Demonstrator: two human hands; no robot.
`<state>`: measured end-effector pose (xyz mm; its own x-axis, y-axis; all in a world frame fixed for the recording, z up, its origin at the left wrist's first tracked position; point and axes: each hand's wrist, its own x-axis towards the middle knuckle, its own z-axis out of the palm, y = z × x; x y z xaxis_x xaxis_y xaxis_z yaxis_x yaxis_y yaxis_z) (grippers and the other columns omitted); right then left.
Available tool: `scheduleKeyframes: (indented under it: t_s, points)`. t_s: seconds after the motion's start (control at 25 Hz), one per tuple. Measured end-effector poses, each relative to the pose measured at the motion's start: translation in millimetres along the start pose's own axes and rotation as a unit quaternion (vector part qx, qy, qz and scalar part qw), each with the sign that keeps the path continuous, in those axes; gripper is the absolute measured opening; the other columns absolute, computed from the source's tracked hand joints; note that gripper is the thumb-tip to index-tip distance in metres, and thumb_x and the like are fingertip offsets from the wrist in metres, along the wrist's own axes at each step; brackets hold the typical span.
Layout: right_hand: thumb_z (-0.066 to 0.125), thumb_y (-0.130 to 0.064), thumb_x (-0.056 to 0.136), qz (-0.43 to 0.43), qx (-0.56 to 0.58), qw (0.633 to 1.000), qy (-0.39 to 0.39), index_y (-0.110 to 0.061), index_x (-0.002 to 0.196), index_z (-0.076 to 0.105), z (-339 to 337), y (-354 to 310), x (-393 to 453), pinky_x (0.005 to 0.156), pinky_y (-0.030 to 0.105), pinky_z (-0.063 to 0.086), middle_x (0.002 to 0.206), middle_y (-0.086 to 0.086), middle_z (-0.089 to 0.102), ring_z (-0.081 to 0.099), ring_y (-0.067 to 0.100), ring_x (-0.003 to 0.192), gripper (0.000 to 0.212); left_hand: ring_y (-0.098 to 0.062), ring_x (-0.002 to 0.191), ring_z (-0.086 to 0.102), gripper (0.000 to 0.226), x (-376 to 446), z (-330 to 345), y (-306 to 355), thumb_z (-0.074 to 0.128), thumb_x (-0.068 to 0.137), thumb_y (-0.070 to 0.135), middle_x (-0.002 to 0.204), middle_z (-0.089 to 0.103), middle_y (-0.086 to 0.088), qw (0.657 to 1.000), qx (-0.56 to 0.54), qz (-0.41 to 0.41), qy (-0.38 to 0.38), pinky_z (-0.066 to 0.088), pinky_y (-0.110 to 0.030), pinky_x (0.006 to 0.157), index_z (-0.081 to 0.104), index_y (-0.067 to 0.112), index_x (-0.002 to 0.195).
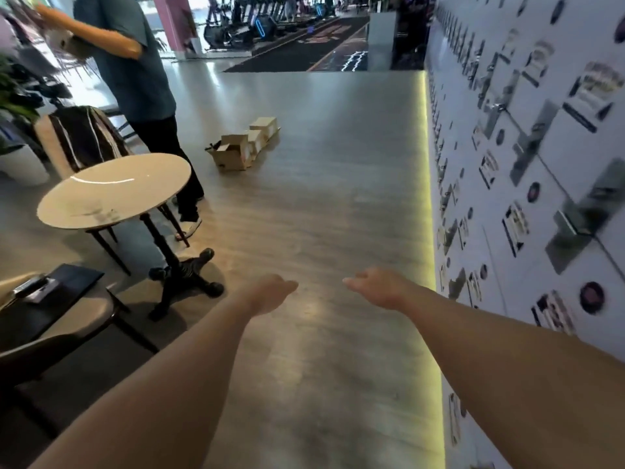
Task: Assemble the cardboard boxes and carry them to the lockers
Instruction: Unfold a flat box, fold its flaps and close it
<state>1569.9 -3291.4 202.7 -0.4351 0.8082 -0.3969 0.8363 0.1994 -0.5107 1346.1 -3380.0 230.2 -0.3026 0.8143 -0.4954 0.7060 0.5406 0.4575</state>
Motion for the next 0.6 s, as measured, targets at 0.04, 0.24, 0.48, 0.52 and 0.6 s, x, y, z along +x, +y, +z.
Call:
scheduleKeyframes:
  t_s: [0.04, 0.24, 0.48, 0.52, 0.6]
  points:
    - [0.049, -0.061, 0.098, -0.005, -0.003, 1.000, 0.002, -0.012, 0.138, 0.061, -9.7, -5.3, 23.5, 0.106, 0.032, 0.040, 0.146, 0.011, 0.056, 0.053, 0.028, 0.133, 0.064, -0.036, 0.127, 0.052, 0.054, 20.7, -12.7, 4.5, 0.045, 0.103, 0.044, 0.138, 0.057, -0.019, 1.000, 0.001, 0.000, 0.000, 0.041, -0.040, 0.105, 0.058, 0.001, 0.134]
    - [0.049, -0.059, 0.099, -0.007, -0.002, 1.000, 0.004, -0.013, 0.140, 0.059, -58.1, -29.0, 151.1, 0.104, 0.030, 0.039, 0.148, 0.009, 0.055, 0.051, 0.028, 0.135, 0.062, -0.032, 0.138, 0.042, 0.053, 149.2, -80.8, 21.1, 0.033, 0.108, 0.039, 0.151, 0.044, -0.018, 0.996, 0.062, 0.057, -0.033, 0.034, -0.035, 0.109, 0.049, 0.004, 0.144]
    - [0.047, -0.059, 0.100, 0.002, -0.014, 0.999, 0.042, -0.013, 0.144, 0.056, -131.4, -65.7, 309.1, 0.114, 0.036, 0.036, 0.153, 0.011, 0.049, 0.046, 0.029, 0.140, 0.064, -0.028, 0.139, 0.041, 0.051, 311.1, -175.6, 62.0, 0.035, 0.108, 0.037, 0.152, 0.044, -0.016, 0.991, 0.075, 0.114, -0.010, 0.032, -0.029, 0.106, 0.051, 0.004, 0.143]
    - [0.046, -0.058, 0.101, 0.003, -0.010, 0.999, 0.043, -0.012, 0.145, 0.055, -144.3, -69.4, 332.8, 0.114, 0.036, 0.036, 0.153, 0.010, 0.049, 0.046, 0.029, 0.140, 0.064, -0.028, 0.139, 0.041, 0.049, 336.2, -190.1, 71.4, 0.034, 0.108, 0.036, 0.152, 0.044, -0.015, 0.989, 0.087, 0.123, -0.015, 0.032, -0.029, 0.106, 0.051, 0.005, 0.143]
    - [0.046, -0.057, 0.102, 0.009, -0.005, 0.999, 0.043, -0.011, 0.146, 0.053, -168.3, -74.1, 377.1, 0.113, 0.035, 0.034, 0.154, 0.011, 0.047, 0.045, 0.028, 0.141, 0.064, -0.029, 0.139, 0.040, 0.047, 389.0, -214.2, 87.2, 0.034, 0.109, 0.034, 0.152, 0.044, -0.015, 0.985, 0.103, 0.135, -0.018, 0.031, -0.031, 0.107, 0.051, 0.007, 0.143]
